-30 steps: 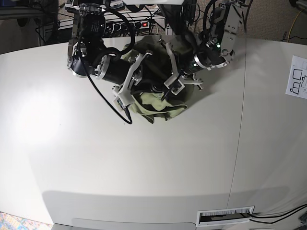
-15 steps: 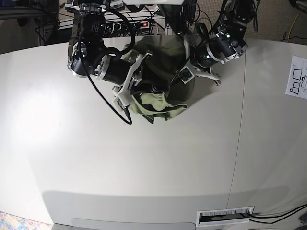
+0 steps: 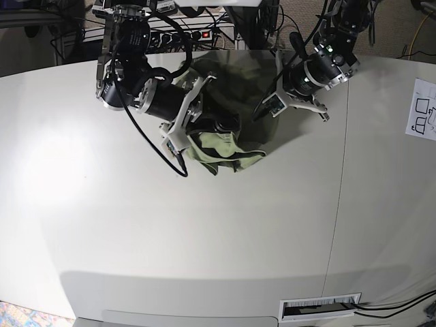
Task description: Fold the T-shirt properly
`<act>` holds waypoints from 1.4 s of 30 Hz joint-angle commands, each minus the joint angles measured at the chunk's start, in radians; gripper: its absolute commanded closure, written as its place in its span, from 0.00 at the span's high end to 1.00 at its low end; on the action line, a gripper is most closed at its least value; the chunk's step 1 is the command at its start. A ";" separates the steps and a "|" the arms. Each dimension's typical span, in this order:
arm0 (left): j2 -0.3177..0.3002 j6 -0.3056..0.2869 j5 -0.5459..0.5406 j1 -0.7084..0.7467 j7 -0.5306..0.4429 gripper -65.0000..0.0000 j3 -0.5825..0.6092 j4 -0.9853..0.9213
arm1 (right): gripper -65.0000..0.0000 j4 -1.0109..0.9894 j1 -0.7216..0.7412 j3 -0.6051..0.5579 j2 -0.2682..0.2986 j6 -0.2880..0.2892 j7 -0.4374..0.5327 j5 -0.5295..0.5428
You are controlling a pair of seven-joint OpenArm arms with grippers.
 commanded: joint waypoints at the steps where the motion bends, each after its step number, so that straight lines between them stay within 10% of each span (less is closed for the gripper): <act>1: -0.003 0.004 -0.024 -0.001 -0.016 0.00 -0.003 0.016 | 0.00 0.020 0.010 0.001 -0.003 0.002 0.034 0.029; 24: -0.002 0.005 -0.128 0.017 -0.212 0.00 -0.002 -0.152 | 0.00 0.020 0.010 -0.202 -0.053 0.002 0.048 -0.002; 42: -0.003 0.060 -0.039 0.035 -0.060 0.00 -0.084 0.145 | 0.00 0.020 0.015 -0.201 -0.052 0.002 0.083 -0.078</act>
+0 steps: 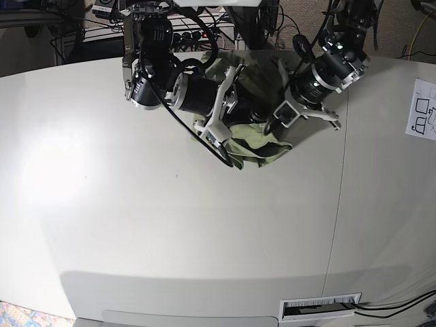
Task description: Fold the T-shirt properly
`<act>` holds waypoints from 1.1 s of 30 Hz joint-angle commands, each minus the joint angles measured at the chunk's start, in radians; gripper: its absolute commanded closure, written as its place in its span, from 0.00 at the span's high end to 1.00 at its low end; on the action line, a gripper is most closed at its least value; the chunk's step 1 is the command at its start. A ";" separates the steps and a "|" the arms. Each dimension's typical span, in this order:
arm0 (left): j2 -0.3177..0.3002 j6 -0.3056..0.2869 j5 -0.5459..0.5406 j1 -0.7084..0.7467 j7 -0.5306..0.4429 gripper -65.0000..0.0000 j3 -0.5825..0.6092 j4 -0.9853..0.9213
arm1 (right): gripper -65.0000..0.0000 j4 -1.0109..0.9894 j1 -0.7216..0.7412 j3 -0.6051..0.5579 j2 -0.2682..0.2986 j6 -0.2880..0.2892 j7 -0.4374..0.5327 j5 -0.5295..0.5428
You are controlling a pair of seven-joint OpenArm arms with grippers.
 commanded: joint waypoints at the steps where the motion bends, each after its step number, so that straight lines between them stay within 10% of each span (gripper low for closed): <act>1: -0.005 0.007 -0.006 0.012 -0.015 0.00 -0.022 0.018 | 0.00 0.020 0.012 -0.002 -0.005 0.012 0.034 0.024; 10: -0.005 -0.093 -0.007 0.177 -0.092 0.00 -0.210 0.018 | 0.00 0.020 0.022 -0.002 -0.005 0.012 0.042 0.033; 33: -0.002 -0.092 -0.154 0.218 -0.267 0.00 -0.225 -0.164 | 0.00 0.020 0.022 -0.030 -0.006 0.012 0.038 0.084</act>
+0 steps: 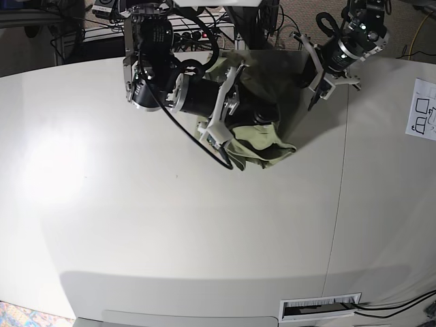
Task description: Fold the T-shirt properly
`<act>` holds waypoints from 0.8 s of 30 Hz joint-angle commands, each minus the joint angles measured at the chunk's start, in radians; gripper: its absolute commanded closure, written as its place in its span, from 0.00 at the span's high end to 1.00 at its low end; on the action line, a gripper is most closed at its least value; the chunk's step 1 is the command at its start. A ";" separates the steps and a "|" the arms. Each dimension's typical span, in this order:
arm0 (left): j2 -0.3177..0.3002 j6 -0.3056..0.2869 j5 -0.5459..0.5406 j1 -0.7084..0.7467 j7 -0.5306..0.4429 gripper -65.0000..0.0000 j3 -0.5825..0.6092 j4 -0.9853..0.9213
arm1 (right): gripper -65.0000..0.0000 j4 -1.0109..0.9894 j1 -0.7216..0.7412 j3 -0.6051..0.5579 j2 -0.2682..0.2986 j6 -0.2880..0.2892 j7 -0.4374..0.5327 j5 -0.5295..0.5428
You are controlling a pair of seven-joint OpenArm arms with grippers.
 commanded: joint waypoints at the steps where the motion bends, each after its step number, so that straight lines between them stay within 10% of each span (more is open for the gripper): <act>1: -0.002 -0.002 -0.015 -0.002 -0.011 0.00 -0.002 0.010 | 0.00 0.020 0.011 -0.018 -0.006 0.012 0.029 0.028; 24: -0.003 -0.002 -0.016 -0.004 -0.014 0.00 -0.002 0.008 | 0.00 -0.076 0.012 -0.129 -0.006 0.012 0.143 -0.161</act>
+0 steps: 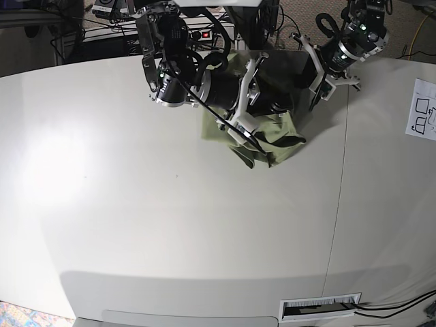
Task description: Fold the T-shirt properly
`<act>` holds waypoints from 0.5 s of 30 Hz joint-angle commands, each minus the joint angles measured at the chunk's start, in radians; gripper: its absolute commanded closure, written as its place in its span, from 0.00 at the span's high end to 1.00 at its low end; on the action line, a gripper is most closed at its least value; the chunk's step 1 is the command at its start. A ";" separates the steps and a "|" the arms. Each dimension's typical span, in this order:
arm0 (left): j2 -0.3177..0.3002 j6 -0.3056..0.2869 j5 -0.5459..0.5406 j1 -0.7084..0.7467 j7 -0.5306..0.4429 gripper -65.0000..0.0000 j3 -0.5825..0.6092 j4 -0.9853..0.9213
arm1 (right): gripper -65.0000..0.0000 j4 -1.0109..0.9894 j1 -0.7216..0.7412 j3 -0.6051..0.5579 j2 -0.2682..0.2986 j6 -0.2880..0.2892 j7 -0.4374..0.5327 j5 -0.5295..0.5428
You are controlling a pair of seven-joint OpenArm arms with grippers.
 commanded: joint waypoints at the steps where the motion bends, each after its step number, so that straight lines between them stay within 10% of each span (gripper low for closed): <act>1: -0.003 -0.001 -0.011 0.001 -0.014 0.00 -0.002 0.011 | 0.00 0.013 0.011 -0.003 -0.006 0.009 0.032 0.030; 15: -0.003 -0.001 -0.006 0.001 -0.014 0.00 -0.002 0.011 | 0.07 0.013 0.017 -0.128 -0.006 0.009 0.080 -0.060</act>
